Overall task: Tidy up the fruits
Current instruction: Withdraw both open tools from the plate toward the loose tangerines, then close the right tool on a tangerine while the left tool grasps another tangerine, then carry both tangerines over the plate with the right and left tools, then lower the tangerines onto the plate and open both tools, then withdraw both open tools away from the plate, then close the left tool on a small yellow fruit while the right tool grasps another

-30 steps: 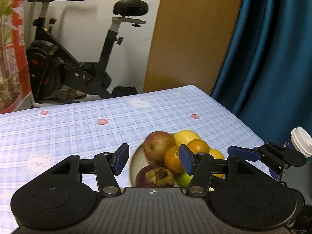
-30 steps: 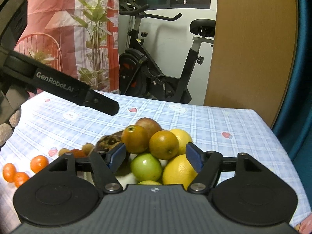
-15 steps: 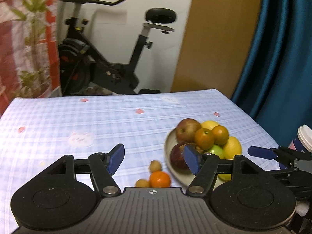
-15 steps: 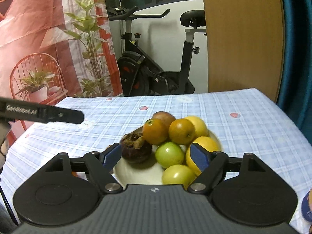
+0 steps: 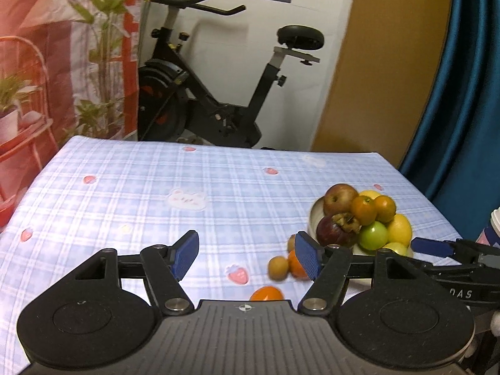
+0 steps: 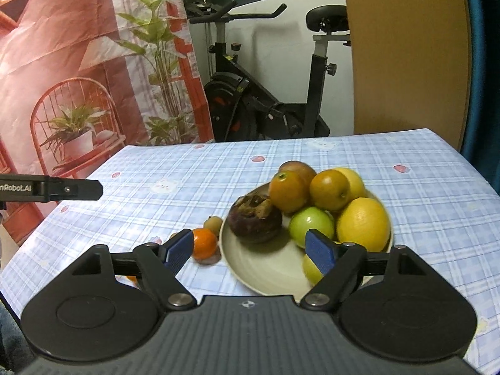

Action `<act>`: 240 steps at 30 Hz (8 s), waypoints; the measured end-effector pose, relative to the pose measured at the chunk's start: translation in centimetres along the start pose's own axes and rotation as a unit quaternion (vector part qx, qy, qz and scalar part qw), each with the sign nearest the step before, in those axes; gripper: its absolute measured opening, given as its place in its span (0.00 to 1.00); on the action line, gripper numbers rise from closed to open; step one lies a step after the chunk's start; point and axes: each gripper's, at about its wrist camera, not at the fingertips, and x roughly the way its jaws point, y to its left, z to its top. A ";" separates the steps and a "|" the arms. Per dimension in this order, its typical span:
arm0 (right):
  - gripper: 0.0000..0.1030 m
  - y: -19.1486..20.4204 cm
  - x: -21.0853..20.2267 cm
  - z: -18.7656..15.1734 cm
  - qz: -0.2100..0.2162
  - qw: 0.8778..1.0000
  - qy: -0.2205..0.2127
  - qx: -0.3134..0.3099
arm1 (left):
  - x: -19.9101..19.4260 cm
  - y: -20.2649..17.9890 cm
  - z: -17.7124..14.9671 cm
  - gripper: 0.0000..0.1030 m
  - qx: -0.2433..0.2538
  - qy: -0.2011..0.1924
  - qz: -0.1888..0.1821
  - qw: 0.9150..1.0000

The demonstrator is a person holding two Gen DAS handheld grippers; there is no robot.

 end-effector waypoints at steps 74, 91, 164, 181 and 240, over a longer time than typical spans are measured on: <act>0.39 1.1 2.3 -4.6 0.063 0.997 0.009 -0.038 | 5.1 -4.7 1.0 0.56 0.086 0.027 -0.058 0.994; 0.39 -1.7 0.9 -4.7 0.048 0.999 -0.023 -0.005 | 11.9 -6.5 -0.8 0.37 0.136 0.106 -0.067 0.983; 0.41 -1.7 1.6 -5.1 0.009 0.999 -0.036 -0.024 | 6.8 -5.5 0.3 0.41 0.038 0.050 -0.089 0.994; 0.41 -0.1 1.7 -4.9 0.044 0.998 -0.017 -0.030 | 2.8 3.5 0.0 0.41 -0.050 0.033 -0.007 0.998; 0.34 7.6 13.9 3.5 0.073 0.935 0.168 -0.303 | 7.8 5.7 -1.7 0.26 -0.085 0.050 -0.026 0.995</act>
